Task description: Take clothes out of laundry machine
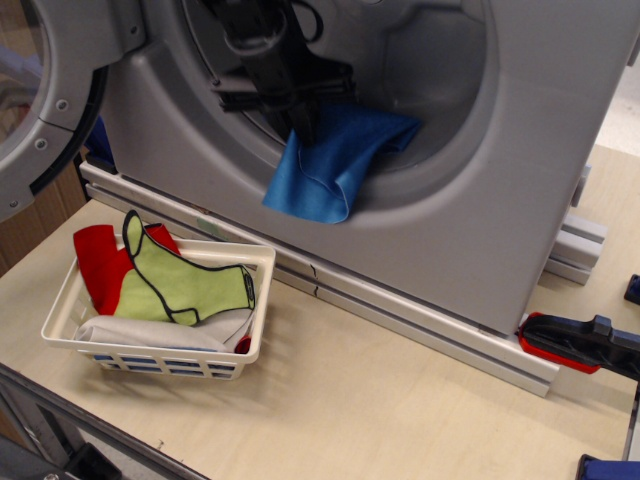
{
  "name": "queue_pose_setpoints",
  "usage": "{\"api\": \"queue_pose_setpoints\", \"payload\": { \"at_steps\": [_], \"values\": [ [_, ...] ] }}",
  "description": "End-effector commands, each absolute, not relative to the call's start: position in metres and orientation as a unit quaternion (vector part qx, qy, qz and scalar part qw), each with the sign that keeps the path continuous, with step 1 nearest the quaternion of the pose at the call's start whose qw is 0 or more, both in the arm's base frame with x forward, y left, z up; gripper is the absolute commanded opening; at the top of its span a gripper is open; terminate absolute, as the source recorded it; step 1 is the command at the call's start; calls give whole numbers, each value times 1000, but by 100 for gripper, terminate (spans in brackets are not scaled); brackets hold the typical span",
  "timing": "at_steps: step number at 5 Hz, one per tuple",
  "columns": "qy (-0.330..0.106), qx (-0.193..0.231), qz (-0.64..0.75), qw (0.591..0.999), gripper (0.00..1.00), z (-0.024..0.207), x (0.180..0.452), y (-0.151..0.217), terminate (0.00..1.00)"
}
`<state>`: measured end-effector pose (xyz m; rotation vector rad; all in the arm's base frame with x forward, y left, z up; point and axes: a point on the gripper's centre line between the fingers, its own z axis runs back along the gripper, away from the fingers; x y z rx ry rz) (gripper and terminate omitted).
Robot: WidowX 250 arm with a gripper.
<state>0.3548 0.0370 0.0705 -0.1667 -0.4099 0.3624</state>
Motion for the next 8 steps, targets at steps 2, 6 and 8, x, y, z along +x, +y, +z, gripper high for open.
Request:
{"api": "queue_pose_setpoints", "payload": {
  "at_steps": [2, 6, 8],
  "values": [
    [-113, -31, 296, 948, 0, 123, 247, 45, 0],
    [-41, 59, 295, 953, 0, 21, 245, 70, 0],
    [-47, 45, 313, 948, 0, -8, 234, 78, 0]
  ]
}}
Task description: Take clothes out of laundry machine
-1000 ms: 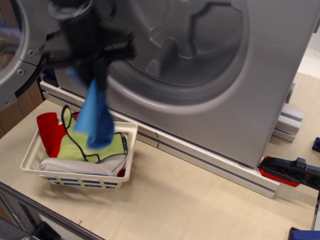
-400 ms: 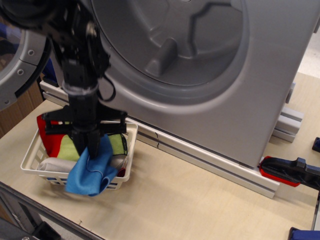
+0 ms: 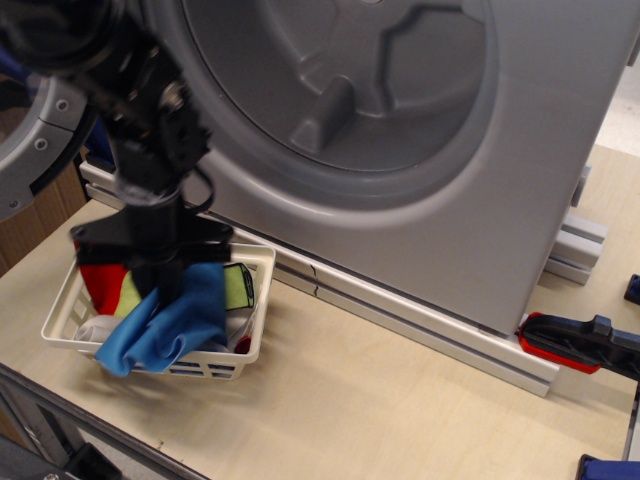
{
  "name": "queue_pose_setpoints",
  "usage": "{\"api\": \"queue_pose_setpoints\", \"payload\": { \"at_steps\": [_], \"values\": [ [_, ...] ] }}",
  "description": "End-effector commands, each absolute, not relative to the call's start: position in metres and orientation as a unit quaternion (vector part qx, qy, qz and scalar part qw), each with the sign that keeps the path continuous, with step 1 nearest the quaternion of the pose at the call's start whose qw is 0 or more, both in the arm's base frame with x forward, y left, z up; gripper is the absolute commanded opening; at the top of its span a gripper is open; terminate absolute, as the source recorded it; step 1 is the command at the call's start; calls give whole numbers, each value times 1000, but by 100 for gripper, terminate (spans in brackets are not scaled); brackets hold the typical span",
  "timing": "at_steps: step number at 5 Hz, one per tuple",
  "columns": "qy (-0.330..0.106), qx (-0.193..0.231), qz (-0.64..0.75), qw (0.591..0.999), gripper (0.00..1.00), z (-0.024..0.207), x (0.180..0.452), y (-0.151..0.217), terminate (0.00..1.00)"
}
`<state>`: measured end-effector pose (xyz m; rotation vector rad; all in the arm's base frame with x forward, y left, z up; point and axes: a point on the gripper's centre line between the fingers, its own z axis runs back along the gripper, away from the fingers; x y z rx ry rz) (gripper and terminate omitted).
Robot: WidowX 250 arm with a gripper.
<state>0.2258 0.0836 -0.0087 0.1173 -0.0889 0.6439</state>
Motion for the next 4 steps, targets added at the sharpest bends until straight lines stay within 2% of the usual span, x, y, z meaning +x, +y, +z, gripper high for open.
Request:
{"api": "queue_pose_setpoints", "payload": {
  "at_steps": [1, 2, 3, 4],
  "values": [
    [-24, 51, 311, 949, 0, -33, 230, 78, 0],
    [-28, 52, 313, 948, 0, -36, 222, 85, 0],
    [-38, 53, 333, 941, 100, -12, 225, 84, 0],
    [-34, 64, 348, 935, 100, 8, 223, 86, 0]
  ]
}}
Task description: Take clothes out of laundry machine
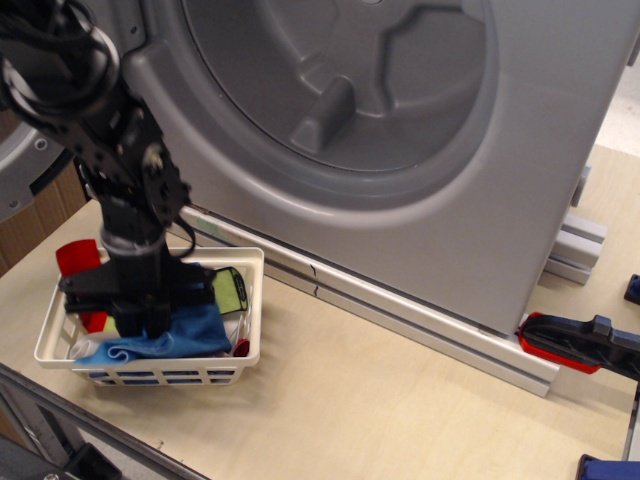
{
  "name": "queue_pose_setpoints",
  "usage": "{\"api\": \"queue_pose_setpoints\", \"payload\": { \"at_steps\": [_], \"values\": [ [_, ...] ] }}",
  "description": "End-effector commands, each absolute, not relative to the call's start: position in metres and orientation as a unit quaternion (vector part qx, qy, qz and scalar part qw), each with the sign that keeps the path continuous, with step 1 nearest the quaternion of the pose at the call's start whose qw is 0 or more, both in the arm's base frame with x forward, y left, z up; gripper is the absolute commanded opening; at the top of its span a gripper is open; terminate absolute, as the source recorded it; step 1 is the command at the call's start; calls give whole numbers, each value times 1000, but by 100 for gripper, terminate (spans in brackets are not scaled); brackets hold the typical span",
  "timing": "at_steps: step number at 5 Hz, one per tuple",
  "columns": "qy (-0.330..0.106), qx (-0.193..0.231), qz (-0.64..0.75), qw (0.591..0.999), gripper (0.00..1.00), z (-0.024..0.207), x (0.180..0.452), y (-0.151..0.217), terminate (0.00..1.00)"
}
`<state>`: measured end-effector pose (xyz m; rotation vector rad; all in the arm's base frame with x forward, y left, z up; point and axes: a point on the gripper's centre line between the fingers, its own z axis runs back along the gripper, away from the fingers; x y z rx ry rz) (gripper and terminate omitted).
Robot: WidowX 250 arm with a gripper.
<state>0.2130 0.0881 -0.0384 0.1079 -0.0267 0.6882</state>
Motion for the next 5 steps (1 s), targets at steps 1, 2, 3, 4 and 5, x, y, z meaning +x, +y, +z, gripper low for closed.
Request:
{"api": "queue_pose_setpoints", "payload": {
  "at_steps": [1, 2, 3, 4, 5],
  "values": [
    [-42, 79, 358, 930, 100, 37, 227, 82, 0],
    [-65, 81, 355, 929, 100, 60, 226, 80, 0],
    [-75, 77, 353, 930, 100, 69, 224, 81, 0],
    [-75, 77, 353, 930, 100, 69, 224, 81, 0],
    [-75, 77, 353, 930, 100, 69, 224, 81, 100]
  ]
}}
